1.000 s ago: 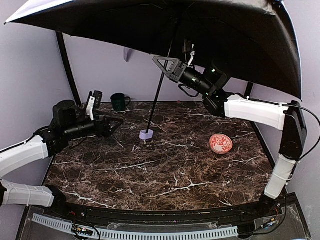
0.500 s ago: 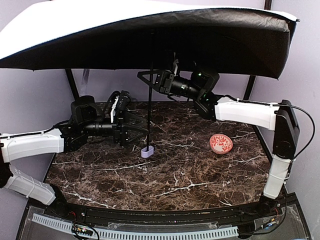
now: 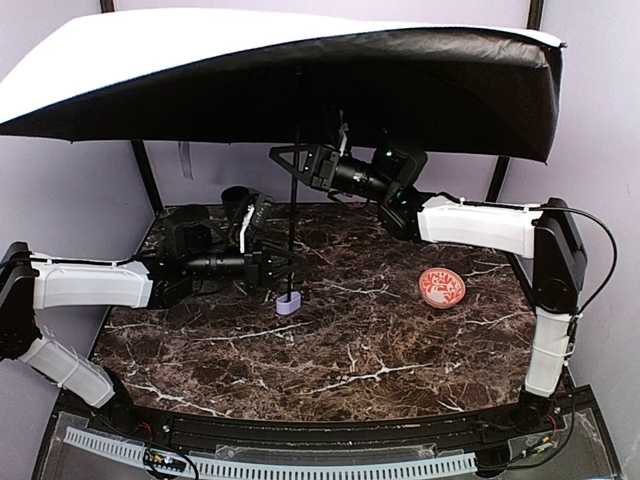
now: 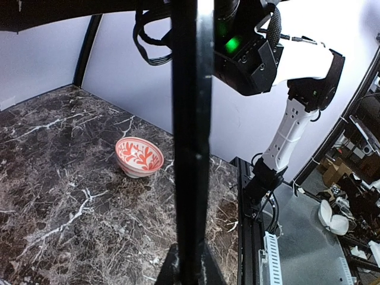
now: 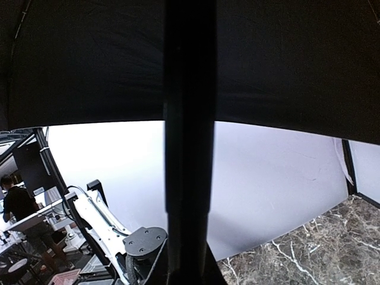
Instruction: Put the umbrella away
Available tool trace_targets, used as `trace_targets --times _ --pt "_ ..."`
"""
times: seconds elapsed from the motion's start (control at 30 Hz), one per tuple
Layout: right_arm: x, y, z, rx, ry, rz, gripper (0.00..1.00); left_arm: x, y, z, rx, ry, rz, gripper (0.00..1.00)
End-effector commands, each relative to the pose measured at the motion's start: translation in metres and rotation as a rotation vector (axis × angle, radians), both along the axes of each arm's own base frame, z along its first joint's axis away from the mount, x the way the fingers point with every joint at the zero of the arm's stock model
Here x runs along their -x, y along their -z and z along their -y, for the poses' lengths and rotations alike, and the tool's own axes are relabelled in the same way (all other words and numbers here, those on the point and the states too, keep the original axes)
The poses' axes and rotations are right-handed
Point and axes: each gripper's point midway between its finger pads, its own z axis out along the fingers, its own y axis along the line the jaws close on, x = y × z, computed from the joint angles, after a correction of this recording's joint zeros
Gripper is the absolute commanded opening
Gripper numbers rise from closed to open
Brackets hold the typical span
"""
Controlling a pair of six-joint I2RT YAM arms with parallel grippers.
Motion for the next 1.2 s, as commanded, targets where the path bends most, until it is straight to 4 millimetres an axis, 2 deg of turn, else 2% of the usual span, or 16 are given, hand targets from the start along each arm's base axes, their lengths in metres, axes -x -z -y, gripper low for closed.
trace_targets --times 0.0,0.07,0.1,0.17,0.23,0.3,0.53,0.67,0.83,0.97,1.03,1.17 --pt "-0.001 -0.045 0.016 -0.09 0.114 0.074 0.2 -0.008 -0.012 -0.004 0.028 -0.077 0.028 0.0" --pt "-0.017 -0.046 0.021 -0.078 0.226 0.049 0.45 -0.018 -0.009 -0.008 0.012 -0.15 0.02 0.0" --pt "-0.027 -0.048 0.028 -0.08 0.301 0.026 0.55 -0.023 -0.007 -0.012 0.0 -0.197 0.016 0.0" --pt "-0.038 -0.057 0.045 -0.123 0.422 0.018 0.64 -0.028 -0.007 -0.016 -0.021 -0.245 0.042 0.0" --pt "-0.044 -0.066 0.059 -0.152 0.512 0.027 0.67 -0.03 -0.006 -0.019 -0.046 -0.271 0.067 0.0" --pt "-0.054 -0.072 0.066 -0.174 0.577 0.021 0.68 -0.032 -0.004 -0.021 -0.067 -0.297 0.089 0.0" --pt "-0.084 -0.082 0.063 -0.224 0.639 -0.065 0.66 -0.034 0.003 -0.023 -0.1 -0.328 0.107 0.0" --pt "-0.086 -0.092 0.056 -0.249 0.612 -0.054 0.68 -0.032 0.003 -0.021 -0.102 -0.314 0.11 0.0" --pt "-0.094 -0.084 0.048 -0.233 0.609 -0.071 0.69 -0.03 -0.001 -0.019 -0.092 -0.297 0.124 0.0" --pt "-0.097 -0.086 0.042 -0.227 0.604 -0.051 0.7 -0.03 0.001 -0.018 -0.105 -0.292 0.12 0.0" --pt "-0.101 -0.084 0.043 -0.233 0.62 -0.058 0.66 -0.03 0.001 -0.018 -0.1 -0.291 0.117 0.0" --pt "-0.101 -0.086 0.045 -0.257 0.628 -0.057 0.51 -0.029 0.001 -0.017 -0.102 -0.288 0.121 0.0"
